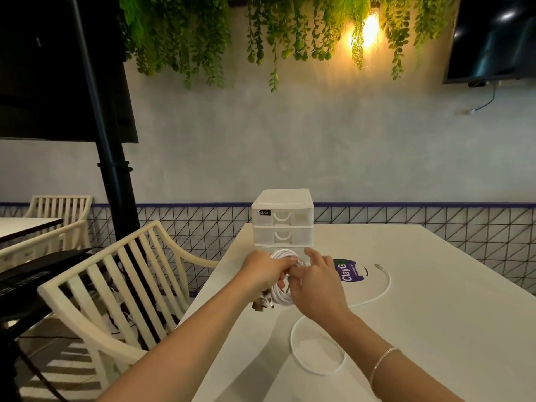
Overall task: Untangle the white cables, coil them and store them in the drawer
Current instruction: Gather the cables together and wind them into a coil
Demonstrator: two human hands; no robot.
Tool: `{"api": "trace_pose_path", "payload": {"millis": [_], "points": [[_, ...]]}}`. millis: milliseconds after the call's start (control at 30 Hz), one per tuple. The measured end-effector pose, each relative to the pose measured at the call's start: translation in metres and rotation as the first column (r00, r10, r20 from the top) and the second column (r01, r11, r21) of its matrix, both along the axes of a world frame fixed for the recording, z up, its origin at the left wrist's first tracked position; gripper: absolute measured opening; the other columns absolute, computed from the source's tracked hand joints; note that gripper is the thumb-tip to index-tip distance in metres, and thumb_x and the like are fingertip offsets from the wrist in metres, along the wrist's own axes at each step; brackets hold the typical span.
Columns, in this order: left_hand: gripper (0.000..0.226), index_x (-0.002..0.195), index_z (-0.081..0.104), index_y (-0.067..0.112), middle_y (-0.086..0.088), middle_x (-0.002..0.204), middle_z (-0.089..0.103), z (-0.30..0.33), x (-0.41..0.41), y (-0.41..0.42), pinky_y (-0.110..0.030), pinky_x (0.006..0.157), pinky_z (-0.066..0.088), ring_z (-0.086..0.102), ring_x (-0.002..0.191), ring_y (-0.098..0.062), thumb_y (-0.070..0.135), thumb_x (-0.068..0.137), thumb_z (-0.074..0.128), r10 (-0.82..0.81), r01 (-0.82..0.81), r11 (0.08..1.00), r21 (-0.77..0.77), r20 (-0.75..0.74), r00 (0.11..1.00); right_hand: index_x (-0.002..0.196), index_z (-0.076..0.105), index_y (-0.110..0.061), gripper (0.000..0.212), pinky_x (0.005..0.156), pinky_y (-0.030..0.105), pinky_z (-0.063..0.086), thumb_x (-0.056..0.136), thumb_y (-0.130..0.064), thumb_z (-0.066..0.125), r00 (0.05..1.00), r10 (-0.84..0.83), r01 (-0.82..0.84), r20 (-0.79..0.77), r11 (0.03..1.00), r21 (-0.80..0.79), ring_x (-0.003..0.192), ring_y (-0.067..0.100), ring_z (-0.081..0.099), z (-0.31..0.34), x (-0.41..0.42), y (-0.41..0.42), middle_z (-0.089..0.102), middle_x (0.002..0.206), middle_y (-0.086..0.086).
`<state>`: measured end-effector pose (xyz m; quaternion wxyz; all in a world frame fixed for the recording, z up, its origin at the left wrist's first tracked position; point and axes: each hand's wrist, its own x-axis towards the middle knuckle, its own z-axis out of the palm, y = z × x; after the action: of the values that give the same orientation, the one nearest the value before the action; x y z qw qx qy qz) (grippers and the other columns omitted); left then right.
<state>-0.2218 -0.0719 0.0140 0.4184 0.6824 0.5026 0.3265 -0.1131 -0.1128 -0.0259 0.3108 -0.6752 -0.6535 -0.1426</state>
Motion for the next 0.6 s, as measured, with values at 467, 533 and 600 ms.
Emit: {"api": "trace_pose_path", "payload": {"millis": [467, 533, 600], "points": [[0.038, 0.059, 0.055, 0.011, 0.004, 0.038, 0.048, 0.010, -0.006, 0.003, -0.021, 0.042, 0.032, 0.040, 0.038, -0.010, 0.035, 0.087, 0.064, -0.128, 0.147, 0.978, -0.151, 0.130, 0.983, 0.058, 0.054, -0.017, 0.012, 0.064, 0.026, 0.038, 0.069, -0.014, 0.058, 0.249, 0.304, -0.372, -0.920, 0.907, 0.199, 0.065, 0.014, 0.049, 0.021, 0.016, 0.002, 0.055, 0.059, -0.005], [0.034, 0.062, 0.053, 0.010, 0.003, 0.039, 0.047, 0.013, -0.006, 0.003, -0.017, 0.037, 0.037, 0.043, 0.033, -0.008, 0.029, 0.089, 0.063, -0.148, 0.190, 0.962, -0.198, 0.211, 0.966, 0.059, 0.050, -0.015, 0.018, 0.058, 0.024, 0.036, 0.077, -0.011, 0.052, 0.210, 0.280, -0.336, -0.937, 0.920, 0.200, 0.058, 0.015, 0.044, 0.023, 0.019, 0.004, 0.052, 0.054, -0.006], [0.031, 0.065, 0.053, 0.010, 0.003, 0.041, 0.046, 0.015, -0.007, 0.003, -0.016, 0.034, 0.039, 0.043, 0.031, -0.007, 0.026, 0.090, 0.062, -0.169, 0.226, 0.949, -0.220, 0.251, 0.953, 0.067, 0.060, -0.010, 0.016, 0.056, 0.025, 0.038, 0.074, -0.021, 0.051, 0.146, 0.235, -0.382, -0.961, 0.909, 0.165, 0.060, 0.020, 0.048, 0.018, 0.024, 0.005, 0.057, 0.063, 0.006]]}}
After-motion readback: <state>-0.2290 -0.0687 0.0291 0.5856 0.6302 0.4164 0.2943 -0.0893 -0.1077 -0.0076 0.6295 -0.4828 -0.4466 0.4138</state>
